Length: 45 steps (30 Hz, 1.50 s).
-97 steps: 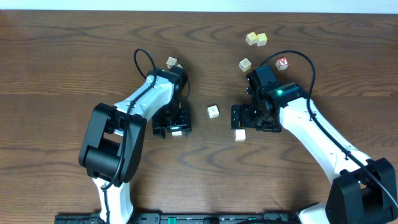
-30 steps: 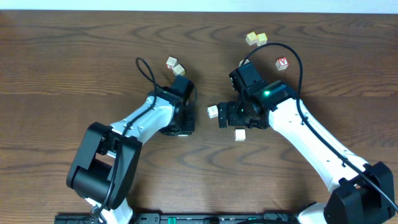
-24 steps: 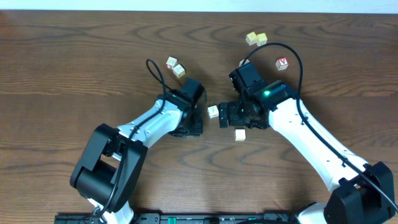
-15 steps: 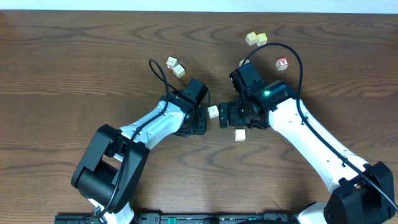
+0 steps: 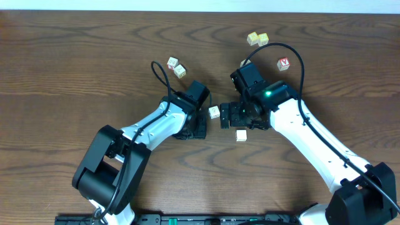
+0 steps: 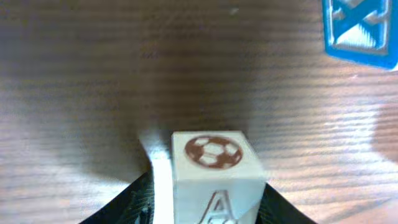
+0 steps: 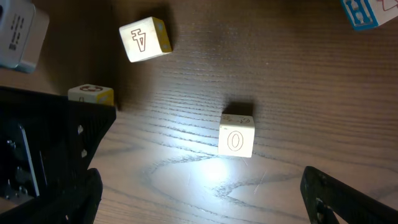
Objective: Lift 4 blocks
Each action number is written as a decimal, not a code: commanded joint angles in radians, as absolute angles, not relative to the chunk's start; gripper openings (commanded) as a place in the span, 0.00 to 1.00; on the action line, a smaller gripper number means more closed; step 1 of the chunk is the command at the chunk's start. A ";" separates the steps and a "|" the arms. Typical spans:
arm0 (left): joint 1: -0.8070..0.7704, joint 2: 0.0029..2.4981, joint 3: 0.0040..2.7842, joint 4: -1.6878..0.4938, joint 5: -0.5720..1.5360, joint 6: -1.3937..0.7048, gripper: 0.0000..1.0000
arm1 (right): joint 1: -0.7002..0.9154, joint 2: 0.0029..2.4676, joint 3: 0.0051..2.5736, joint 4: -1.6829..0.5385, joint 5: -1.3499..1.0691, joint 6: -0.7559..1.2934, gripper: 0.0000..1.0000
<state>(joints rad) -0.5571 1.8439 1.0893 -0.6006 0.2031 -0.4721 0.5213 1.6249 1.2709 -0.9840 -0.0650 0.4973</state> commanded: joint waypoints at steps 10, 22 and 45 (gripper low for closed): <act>-0.459 1.584 1.158 -0.689 0.276 -0.470 0.56 | 0.525 1.624 1.286 -0.945 -0.036 0.505 0.99; -0.006 1.436 1.145 -0.908 0.268 -0.476 0.85 | 0.521 1.810 1.373 -0.978 -0.157 0.337 0.99; 0.033 1.436 1.136 -0.916 0.268 -0.477 0.86 | 0.630 2.069 1.466 -0.785 0.076 0.254 0.63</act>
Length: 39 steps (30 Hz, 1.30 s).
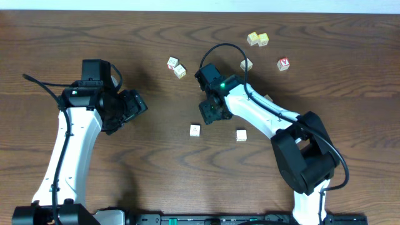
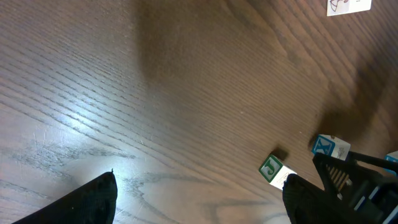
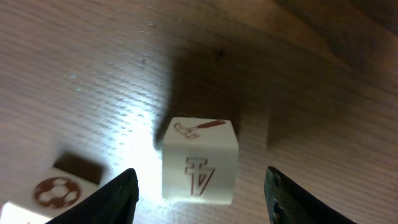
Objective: Lift 4 blocks
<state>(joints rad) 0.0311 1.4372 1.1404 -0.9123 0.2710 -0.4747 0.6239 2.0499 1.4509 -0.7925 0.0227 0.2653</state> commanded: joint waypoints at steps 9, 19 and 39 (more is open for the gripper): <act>0.033 1.436 1.136 -0.915 0.268 -0.477 0.86 | 0.631 2.070 1.466 -0.780 0.070 0.276 0.31; 0.033 1.436 1.136 -0.915 0.268 -0.477 0.86 | 0.637 2.070 1.466 -0.849 -0.044 0.317 0.24; 0.033 1.436 1.136 -0.916 0.268 -0.477 0.86 | 0.701 2.070 1.463 -0.953 -0.149 0.636 0.20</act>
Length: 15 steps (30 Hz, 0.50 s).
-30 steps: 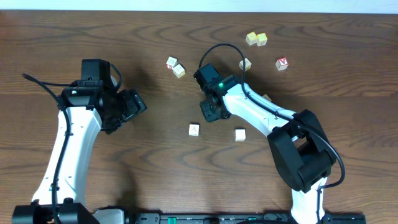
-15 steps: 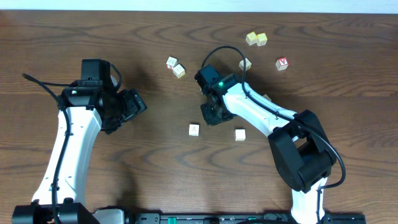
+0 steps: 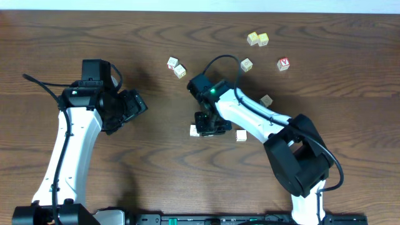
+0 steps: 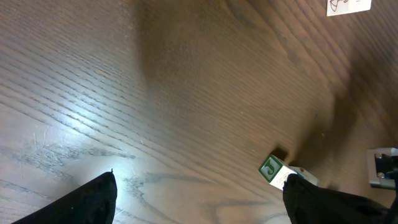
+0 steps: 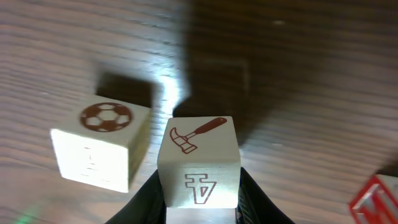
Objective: Lift 4 blocks
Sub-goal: 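Grasp the hammer '4' block and set it beside the soccer block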
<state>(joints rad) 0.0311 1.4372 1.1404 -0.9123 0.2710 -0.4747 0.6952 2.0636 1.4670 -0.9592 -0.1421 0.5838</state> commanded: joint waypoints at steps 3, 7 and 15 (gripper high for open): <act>0.033 1.436 1.136 -0.915 0.268 -0.477 0.86 | 0.701 2.070 1.463 -0.953 -0.148 0.643 0.21; 0.033 1.436 1.136 -0.916 0.268 -0.477 0.86 | 0.701 2.070 1.463 -0.953 -0.148 0.643 0.28; 0.033 1.436 1.136 -0.916 0.268 -0.477 0.86 | 0.701 2.070 1.463 -0.942 -0.170 0.630 0.31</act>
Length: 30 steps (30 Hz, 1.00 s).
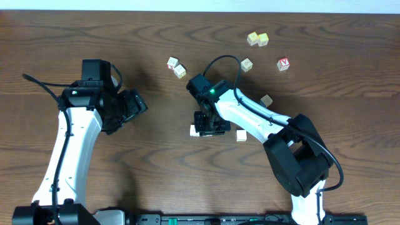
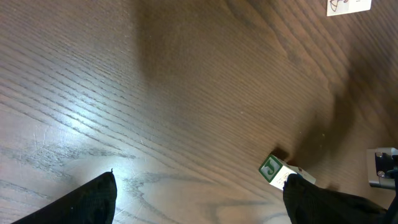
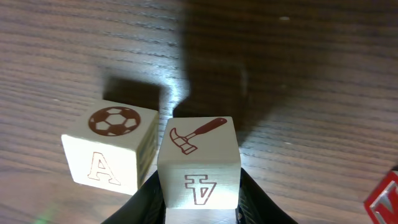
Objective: Lift 4 blocks
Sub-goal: 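Grasp the hammer '4' block and set it beside the soccer block, then move the right gripper over the elephant '0' block and grasp it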
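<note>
My right gripper (image 3: 199, 194) is shut on a pale block with a red hammer on top (image 3: 199, 152). It holds the block right beside a block with a soccer ball and an A (image 3: 112, 148). From overhead this pair sits at mid-table, with the right gripper (image 1: 207, 124) just right of the soccer-ball block (image 1: 194, 130). My left gripper (image 1: 134, 104) stands open at the left over bare wood. Between its fingers (image 2: 87, 202) there is nothing.
Loose blocks lie around: two at the upper middle (image 1: 176, 67), a pair at the back (image 1: 257, 39), a red-marked one (image 1: 284, 64), others at the right (image 1: 267, 100) and just right of the gripper (image 1: 241, 135). A green J block (image 2: 270, 168) shows in the left wrist view.
My right gripper, still shut on the hammer block, has shifted slightly beside the soccer-ball block, whose A face now shows more. The left arm has not moved.
First my left gripper was shut on the soccer-ball block at mid-table and the right was open above an O block. Then the left arm stood open at the left, that block on the table, the right open around the hammer block. Now the right holds it beside the soccer-ball block.
</note>
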Each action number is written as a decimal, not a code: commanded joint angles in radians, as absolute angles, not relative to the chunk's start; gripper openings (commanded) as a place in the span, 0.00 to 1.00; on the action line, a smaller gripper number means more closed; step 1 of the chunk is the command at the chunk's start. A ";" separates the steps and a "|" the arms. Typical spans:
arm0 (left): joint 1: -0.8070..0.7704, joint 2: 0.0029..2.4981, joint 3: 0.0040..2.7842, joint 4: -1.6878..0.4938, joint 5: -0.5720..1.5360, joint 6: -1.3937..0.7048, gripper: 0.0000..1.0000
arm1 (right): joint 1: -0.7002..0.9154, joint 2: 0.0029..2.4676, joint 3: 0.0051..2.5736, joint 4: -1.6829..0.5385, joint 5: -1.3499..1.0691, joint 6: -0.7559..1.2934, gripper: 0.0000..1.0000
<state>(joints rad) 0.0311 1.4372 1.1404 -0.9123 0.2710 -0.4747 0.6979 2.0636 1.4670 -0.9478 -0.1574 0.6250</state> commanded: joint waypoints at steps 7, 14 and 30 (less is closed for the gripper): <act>0.033 1.436 1.136 -0.915 0.268 -0.477 0.86 | 0.699 2.070 1.464 -0.946 -0.170 0.612 0.42; 0.033 1.436 1.136 -0.915 0.268 -0.477 0.86 | 0.699 2.070 1.493 -0.974 -0.170 0.607 0.43; 0.034 1.436 1.136 -0.916 0.268 -0.477 0.86 | 0.560 2.070 1.727 -1.375 -0.052 0.356 0.44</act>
